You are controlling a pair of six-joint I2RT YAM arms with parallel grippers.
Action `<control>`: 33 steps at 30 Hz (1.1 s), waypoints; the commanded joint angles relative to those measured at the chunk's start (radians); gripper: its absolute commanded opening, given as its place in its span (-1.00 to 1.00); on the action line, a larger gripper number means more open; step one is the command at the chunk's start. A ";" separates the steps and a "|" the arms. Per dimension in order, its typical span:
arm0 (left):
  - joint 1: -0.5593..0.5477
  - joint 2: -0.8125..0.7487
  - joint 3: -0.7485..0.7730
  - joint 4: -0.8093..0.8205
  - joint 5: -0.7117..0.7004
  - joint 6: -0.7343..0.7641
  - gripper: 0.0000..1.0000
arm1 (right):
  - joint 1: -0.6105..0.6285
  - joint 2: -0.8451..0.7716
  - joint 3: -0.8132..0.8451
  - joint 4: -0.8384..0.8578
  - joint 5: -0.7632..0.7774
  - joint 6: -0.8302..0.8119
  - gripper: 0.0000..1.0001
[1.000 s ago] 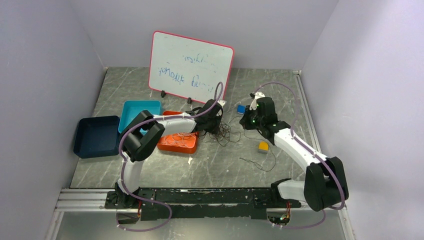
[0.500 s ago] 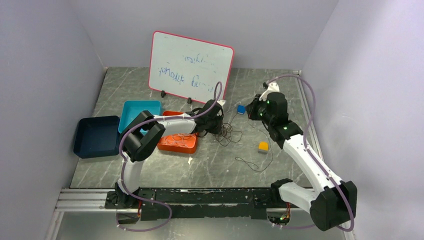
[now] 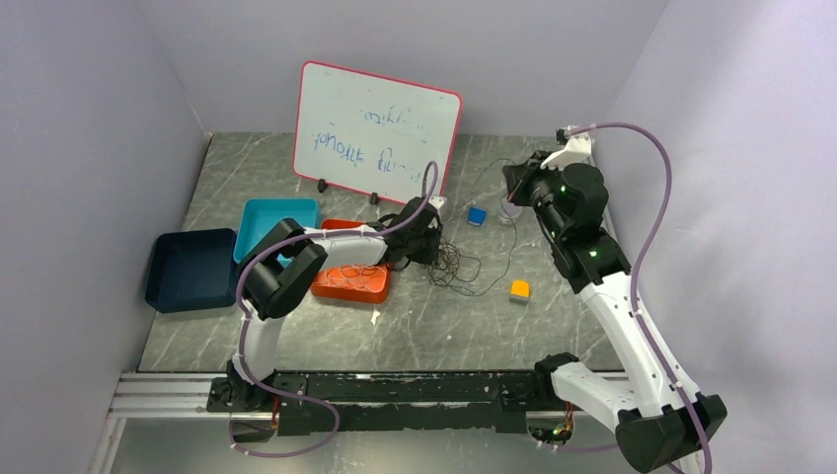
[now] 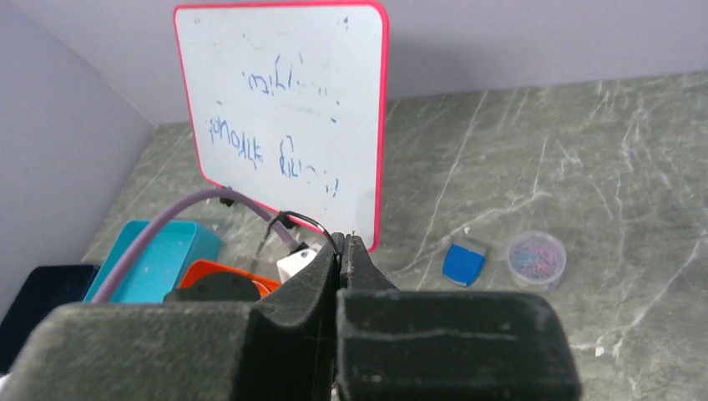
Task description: Untangle the cables
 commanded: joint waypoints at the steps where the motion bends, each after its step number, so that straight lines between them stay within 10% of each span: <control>1: 0.004 0.046 -0.034 -0.050 0.005 0.001 -0.34 | 0.005 -0.022 0.059 -0.020 0.060 -0.028 -1.00; 33: 0.004 0.046 -0.035 -0.052 -0.003 -0.004 -0.35 | 0.004 -0.099 0.202 -0.080 0.301 -0.118 -1.00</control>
